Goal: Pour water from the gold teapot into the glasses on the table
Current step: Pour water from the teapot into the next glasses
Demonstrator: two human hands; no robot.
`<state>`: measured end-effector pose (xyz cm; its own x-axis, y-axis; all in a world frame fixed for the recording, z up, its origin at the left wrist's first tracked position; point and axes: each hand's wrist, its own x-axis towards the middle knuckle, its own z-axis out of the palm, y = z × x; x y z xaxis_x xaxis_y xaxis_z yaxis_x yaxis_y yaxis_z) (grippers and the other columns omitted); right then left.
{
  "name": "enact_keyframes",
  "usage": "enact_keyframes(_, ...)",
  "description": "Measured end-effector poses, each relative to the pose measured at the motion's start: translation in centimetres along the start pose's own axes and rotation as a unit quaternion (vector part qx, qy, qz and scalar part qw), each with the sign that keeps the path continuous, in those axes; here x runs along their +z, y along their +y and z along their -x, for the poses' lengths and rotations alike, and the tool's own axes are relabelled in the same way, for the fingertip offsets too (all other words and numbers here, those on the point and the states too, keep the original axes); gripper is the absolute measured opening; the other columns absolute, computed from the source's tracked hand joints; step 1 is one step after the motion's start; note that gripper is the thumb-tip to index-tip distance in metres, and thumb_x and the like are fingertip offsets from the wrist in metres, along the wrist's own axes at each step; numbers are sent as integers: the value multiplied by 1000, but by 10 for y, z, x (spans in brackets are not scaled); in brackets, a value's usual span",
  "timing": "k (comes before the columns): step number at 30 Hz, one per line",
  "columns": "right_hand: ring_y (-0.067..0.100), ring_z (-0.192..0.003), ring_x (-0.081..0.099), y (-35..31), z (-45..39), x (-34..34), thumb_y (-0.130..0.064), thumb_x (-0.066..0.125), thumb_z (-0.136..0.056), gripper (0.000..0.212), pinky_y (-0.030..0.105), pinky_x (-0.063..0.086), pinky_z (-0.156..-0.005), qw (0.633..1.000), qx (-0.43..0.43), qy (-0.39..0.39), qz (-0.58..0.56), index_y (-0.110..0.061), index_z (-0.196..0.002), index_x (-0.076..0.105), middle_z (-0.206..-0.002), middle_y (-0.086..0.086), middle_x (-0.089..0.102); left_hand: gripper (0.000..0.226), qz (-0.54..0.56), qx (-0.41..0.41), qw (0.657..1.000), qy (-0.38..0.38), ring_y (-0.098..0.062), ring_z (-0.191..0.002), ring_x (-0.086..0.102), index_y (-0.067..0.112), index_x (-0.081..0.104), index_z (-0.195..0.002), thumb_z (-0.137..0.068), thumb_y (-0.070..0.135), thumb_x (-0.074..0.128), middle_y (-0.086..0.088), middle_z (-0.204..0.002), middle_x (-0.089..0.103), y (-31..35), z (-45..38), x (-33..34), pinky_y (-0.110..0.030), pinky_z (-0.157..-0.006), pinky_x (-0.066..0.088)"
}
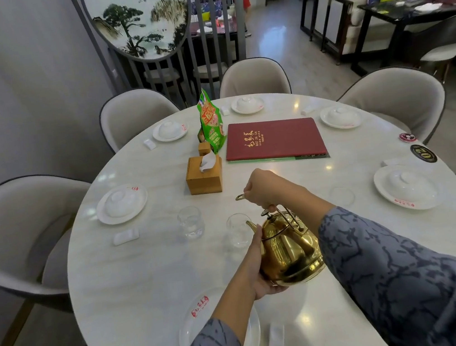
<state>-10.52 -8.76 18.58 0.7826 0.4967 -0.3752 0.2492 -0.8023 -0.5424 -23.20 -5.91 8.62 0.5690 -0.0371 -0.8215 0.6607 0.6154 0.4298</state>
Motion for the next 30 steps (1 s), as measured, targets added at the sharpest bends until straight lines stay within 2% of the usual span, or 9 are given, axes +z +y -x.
enact_keyframes(6, 26, -35, 41, -5, 1, -6, -7, 52, -93, 18, 29, 42, -44, 1000, -4, -6, 7, -3, -76, 52, -53, 13, 45, 91, 5, 1, 1000, -2, -39, -126, 52, 15, 49, -140, -78, 82, 50, -19, -141, 55, 2, 0, 2, -49, -91, 50)
enact_keyframes(18, 24, -35, 38, -2, -2, -7, -7, 51, -92, 20, 30, 41, -47, 1000, 3, -6, 12, -6, -72, 48, -50, 12, 41, 94, 1, 10, 1000, -12, -39, -126, 54, 16, 50, -140, -75, 83, 53, -18, -138, 57, 1, -10, 0, -51, -100, 49)
enact_keyframes(21, 23, -31, 41, 6, 1, -3, -8, 49, -93, 21, 28, 42, -47, 1000, 10, 9, 6, 0, -80, 64, -51, 12, 48, 93, -17, 18, 1000, -8, -38, -125, 55, 15, 53, -138, -75, 84, 52, -18, -136, 60, -2, -15, -3, -50, -102, 49)
enact_keyframes(22, 21, -31, 41, 9, 3, -2, -9, 49, -94, 25, 27, 42, -47, 1000, 7, 16, 3, 5, -90, 70, -53, 13, 52, 92, -24, 20, 999, -6, -38, -124, 56, 15, 53, -138, -76, 83, 51, -17, -135, 60, -3, -17, -4, -50, -100, 50)
enact_keyframes(24, 16, -31, 41, 16, 7, 1, -10, 49, -95, 32, 25, 41, -45, 1000, -10, 26, -6, 11, -105, 72, -66, 17, 62, 88, -38, 26, 999, -2, -37, -123, 56, 16, 54, -136, -78, 83, 50, -16, -132, 61, -5, -19, -6, -49, -98, 50)
enact_keyframes(26, 14, -28, 43, 24, 11, 5, -12, 50, -96, 32, 22, 42, -39, 998, -25, 40, -33, 8, -108, 72, -88, 21, 74, 87, -51, 37, 998, 5, -36, -125, 56, 18, 54, -136, -78, 82, 50, -15, -133, 61, -6, -23, -9, -49, -101, 49)
enact_keyframes(28, 11, -27, 47, 32, 16, 9, -16, 51, -97, 32, 22, 45, -37, 996, -34, 60, -48, 1, -115, 71, -109, 15, 74, 89, -66, 52, 996, 12, -36, -127, 56, 21, 54, -137, -74, 84, 53, -14, -137, 61, -9, -26, -11, -51, -106, 49)
enact_keyframes(30, 6, -29, 51, 40, 22, 13, -19, 51, -99, 33, 25, 48, -40, 994, -43, 71, -69, -3, -122, 68, -118, 10, 72, 92, -74, 71, 995, 19, -36, -125, 58, 23, 55, -137, -68, 85, 58, -12, -135, 63, -12, -28, -12, -55, -106, 48)
